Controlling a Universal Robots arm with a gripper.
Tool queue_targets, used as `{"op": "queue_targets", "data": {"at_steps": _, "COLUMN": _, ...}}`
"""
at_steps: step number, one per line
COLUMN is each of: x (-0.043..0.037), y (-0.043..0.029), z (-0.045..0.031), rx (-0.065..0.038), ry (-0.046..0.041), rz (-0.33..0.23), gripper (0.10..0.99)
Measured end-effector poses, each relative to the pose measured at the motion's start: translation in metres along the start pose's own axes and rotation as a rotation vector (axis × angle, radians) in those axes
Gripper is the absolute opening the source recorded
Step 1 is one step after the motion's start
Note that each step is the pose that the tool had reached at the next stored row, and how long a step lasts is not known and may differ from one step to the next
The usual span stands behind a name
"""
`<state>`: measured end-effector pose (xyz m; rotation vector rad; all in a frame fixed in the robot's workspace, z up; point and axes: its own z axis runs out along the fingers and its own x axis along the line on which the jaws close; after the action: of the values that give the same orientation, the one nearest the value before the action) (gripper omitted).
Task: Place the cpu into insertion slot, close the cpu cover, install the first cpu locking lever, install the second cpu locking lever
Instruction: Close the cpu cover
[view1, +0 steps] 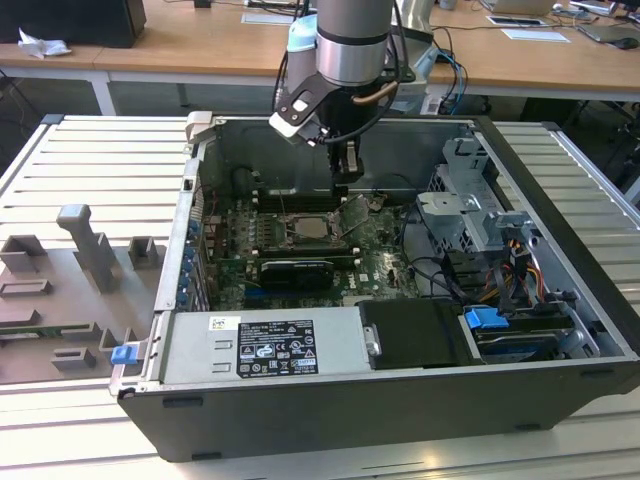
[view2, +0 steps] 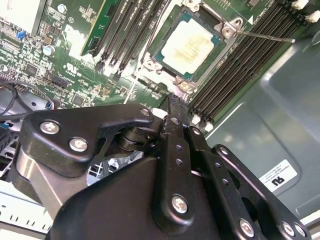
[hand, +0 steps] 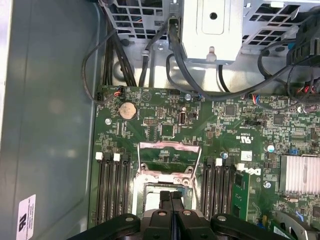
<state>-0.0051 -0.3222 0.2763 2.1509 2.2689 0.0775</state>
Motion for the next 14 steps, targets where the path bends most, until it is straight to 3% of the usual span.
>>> {"op": "queue_targets", "data": {"at_steps": 14, "x": -0.0006, "y": 0.0118, "z": 0.0005, "rx": 0.0, "ry": -0.0001, "rz": 0.0, "gripper": 0.106}}
